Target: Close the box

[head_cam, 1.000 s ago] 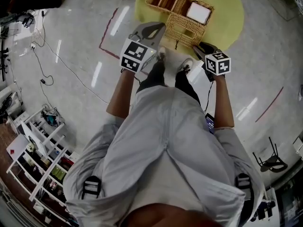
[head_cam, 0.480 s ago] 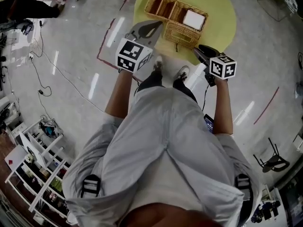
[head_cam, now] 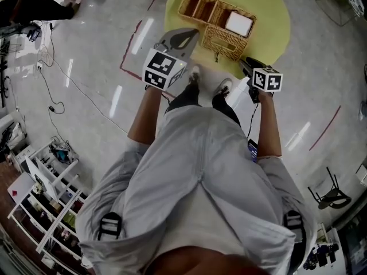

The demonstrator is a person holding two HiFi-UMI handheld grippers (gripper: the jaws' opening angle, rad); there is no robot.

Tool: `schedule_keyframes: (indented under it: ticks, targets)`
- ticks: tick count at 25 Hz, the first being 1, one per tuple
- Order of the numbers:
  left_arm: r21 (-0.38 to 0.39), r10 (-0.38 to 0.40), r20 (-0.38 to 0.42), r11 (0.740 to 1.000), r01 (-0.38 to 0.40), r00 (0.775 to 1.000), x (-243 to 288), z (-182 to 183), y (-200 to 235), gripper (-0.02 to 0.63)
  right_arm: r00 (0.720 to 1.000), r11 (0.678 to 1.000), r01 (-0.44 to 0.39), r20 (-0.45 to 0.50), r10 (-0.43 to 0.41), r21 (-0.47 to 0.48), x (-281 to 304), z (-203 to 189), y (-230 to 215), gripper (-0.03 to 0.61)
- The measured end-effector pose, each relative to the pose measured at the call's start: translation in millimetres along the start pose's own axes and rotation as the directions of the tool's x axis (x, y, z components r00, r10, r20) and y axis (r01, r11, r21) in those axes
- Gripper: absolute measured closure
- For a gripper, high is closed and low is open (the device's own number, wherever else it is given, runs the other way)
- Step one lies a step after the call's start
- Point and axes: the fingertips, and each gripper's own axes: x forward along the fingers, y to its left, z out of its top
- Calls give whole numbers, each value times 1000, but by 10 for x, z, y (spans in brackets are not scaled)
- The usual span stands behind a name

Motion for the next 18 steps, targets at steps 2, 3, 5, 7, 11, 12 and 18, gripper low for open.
schedule_keyframes:
  ticks: [2,3,5,7,11,12,18]
  targets:
    - [-4,0,-12,1000,-1,1000,12,-54,-4,586,1000,1000,3,-7,-3,11,83,-11,-46,398]
    - [-6,1,-18,1000,-1,1000,14,-78,-3,586,1000,1000,0,-10,0,16,119,-10,-54,397]
    - [-10,3,-29,1000,-3,1000,16,-121,3,586,1000,1000,-11,-19,12,23,186,-11,-58,396]
    - [-14,5,-38,1000,-6,999,23,-159,8,586,999,999,-22,-29,23,31,252,-27,-75,394]
    - [-17,10,-51,1000,-11,999,43,-201,29,586,998,998,-36,-41,38,50,358,-54,-125,393]
    - [-19,12,-53,1000,-13,999,45,-214,40,586,998,998,-43,-46,45,51,382,-61,-121,394]
    - [-28,16,-53,999,-17,998,33,-214,71,586,992,994,-99,-70,102,45,379,-80,10,422]
